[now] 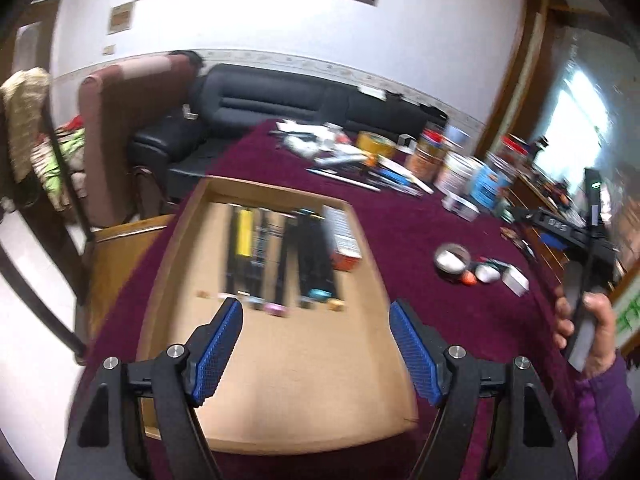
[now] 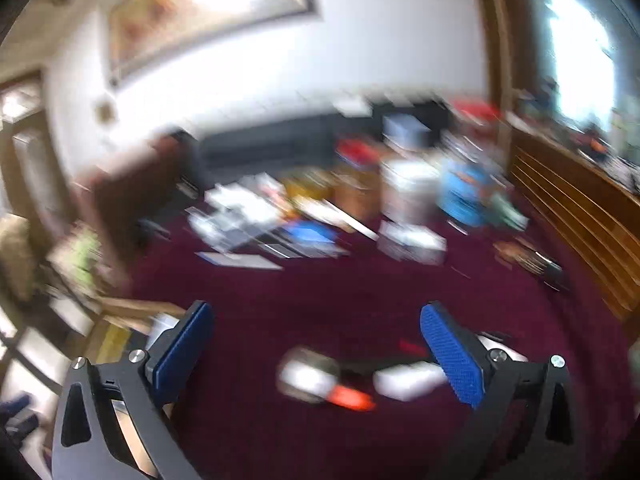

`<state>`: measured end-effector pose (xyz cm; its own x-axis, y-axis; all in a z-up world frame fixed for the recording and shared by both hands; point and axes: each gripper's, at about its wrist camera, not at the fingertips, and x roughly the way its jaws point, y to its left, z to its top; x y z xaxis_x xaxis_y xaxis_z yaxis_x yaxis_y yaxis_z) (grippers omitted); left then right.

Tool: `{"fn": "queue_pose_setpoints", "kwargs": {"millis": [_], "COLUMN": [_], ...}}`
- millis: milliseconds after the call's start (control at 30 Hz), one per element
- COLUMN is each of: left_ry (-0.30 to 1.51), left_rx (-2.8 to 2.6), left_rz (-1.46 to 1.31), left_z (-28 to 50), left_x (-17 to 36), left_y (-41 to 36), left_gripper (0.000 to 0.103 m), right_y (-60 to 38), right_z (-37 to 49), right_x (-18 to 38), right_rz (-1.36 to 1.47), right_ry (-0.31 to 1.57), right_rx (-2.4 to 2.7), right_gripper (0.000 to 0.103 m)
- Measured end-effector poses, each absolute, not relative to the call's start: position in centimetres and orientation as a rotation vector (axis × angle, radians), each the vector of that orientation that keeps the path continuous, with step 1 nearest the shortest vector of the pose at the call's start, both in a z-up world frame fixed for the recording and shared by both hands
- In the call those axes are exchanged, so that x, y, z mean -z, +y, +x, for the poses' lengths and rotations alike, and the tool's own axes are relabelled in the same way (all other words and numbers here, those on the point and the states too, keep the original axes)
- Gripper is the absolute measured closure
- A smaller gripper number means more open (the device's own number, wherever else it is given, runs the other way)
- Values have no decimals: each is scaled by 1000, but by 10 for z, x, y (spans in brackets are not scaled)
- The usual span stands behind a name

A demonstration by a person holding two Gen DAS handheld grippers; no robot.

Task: Organize rigid objects
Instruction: 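Open both tools and move them back over the remaining items, then grasp the white dropper bottle with the left tool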

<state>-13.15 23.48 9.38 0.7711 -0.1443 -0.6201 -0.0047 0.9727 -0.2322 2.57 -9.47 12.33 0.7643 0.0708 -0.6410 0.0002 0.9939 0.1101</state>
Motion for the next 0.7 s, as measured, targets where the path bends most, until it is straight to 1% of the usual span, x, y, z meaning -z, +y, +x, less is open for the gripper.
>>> {"fn": "queue_pose_setpoints", "kwargs": {"millis": [100, 267, 433, 533, 600, 700], "left_ry": [716, 795, 867, 882, 872, 855], "left_rx": [125, 199, 249, 302, 356, 425], "left_rz": [-190, -169, -140, -95, -39, 57], "left_z": [-129, -118, -106, -92, -79, -55], "left_x": [-91, -78, -67, -67, -68, -68], "left_y": [205, 154, 113, 81, 52, 6], "left_gripper": [24, 24, 24, 24, 24, 24], "right_y": [-153, -221, -263, -286, -295, -298], "right_z": [28, 31, 40, 43, 39, 32], "right_x": [-102, -81, -58, -39, -39, -43], "right_rz": [205, 278, 370, 504, 597, 621], "right_ry": [742, 713, 655, 727, 706, 680], "right_rx": [-3, 68, 91, 76, 32, 20], "right_gripper": [0, 0, 0, 0, 0, 0]}}
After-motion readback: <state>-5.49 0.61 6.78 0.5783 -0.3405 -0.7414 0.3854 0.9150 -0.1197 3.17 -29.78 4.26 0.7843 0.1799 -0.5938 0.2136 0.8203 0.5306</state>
